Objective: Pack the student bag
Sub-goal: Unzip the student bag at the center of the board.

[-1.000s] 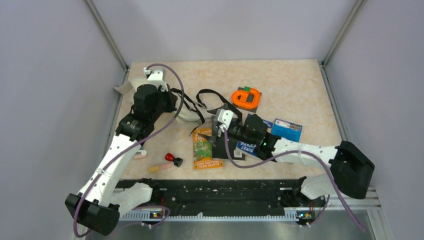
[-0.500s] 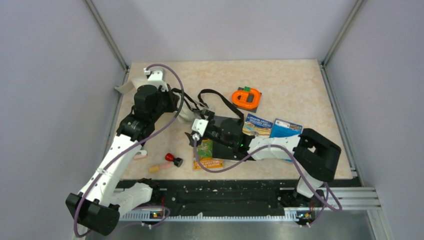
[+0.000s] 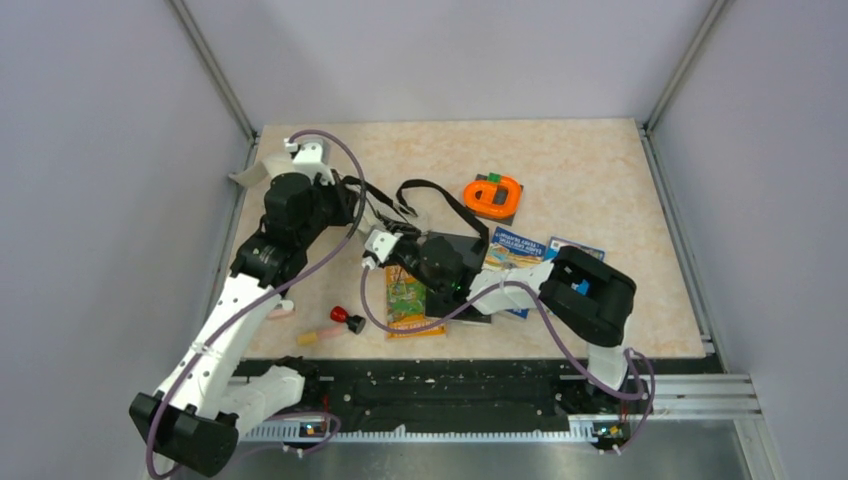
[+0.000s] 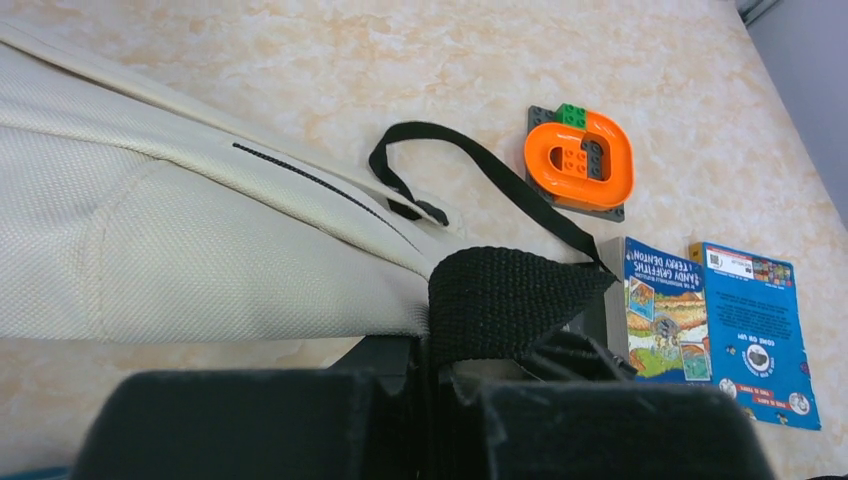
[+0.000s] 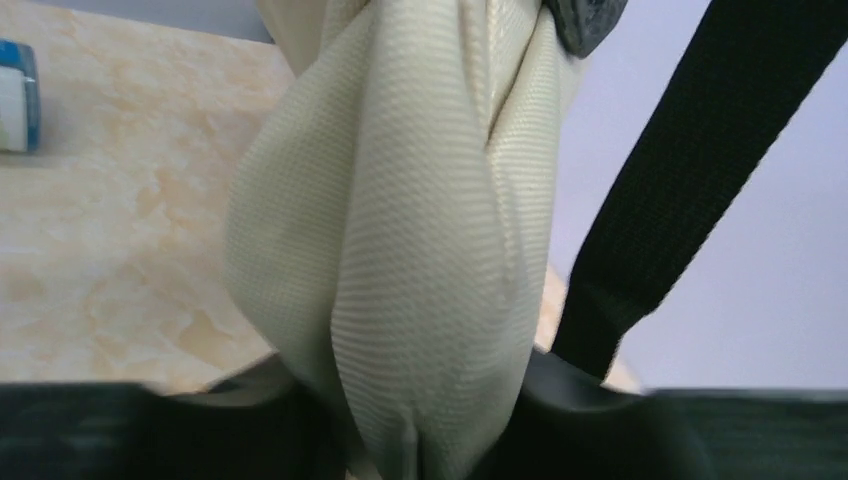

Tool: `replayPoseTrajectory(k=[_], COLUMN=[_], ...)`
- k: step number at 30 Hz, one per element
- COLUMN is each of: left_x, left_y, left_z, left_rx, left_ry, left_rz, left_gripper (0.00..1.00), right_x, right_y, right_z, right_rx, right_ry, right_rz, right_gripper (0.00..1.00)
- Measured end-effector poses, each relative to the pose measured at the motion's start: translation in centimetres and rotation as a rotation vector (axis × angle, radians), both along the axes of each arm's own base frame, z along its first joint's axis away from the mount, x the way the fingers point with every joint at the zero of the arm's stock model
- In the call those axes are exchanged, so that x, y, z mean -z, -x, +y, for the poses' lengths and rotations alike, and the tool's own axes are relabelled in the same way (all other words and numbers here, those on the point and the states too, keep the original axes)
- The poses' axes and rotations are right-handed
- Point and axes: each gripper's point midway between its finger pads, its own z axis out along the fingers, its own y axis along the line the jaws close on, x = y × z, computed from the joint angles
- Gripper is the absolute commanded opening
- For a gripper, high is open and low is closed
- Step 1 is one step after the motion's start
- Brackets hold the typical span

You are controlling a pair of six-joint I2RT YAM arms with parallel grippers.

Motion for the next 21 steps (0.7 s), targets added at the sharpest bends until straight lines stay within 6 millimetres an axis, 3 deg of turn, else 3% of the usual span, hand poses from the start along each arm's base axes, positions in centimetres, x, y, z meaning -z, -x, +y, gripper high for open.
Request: replayPoseTrajectory(k=[2,3,7,10,13,16,21], left_x=[-0.3,-0.5,-2.6,-5.0,-7.2,-8.9,-10.4], left_y=[0.2,0.4,0.9,1.2,1.8,3.3,6.3], left_z=[0.2,0.4,1.7,2.7,3.0,1.8,0.3], left_rx=[-0.002,-0.008,-0.043,-0.067,-0.055,0.036,0.173], left_ry=[0.001,-0.002,-0.003,-0.015,-0.026,-0.027,-0.022], left_rz=[-0.011,-0.019,-0.097,-0.195,-0.282,-0.358,-0.455], left_gripper=[0.00,0.00,0.01,0.18,0.61,0.85,0.93], right_x=[-0.6,-1.0,-3.7,-6.2,-8.5,-10.0,-9.9], right_y=[-0.3,-0.5,-1.0,-1.2,-1.1,-2.1,-5.0], right_z=[0.0,0.0,0.8,1.8,2.0,0.4,-4.7], right_rx=[0.014,0.024,0.048,0.033,-0.009,-0.034,0.020], right_ry=[-0.005,-0.015,-0.075,-0.131,-0.171,-0.198,-0.241], right_rz=[-0.011,-0.015,-0.013,0.013,0.083,0.202,0.414], right_gripper=[0.04,0.00,0.00,0.00,0.00,0.00,0.00])
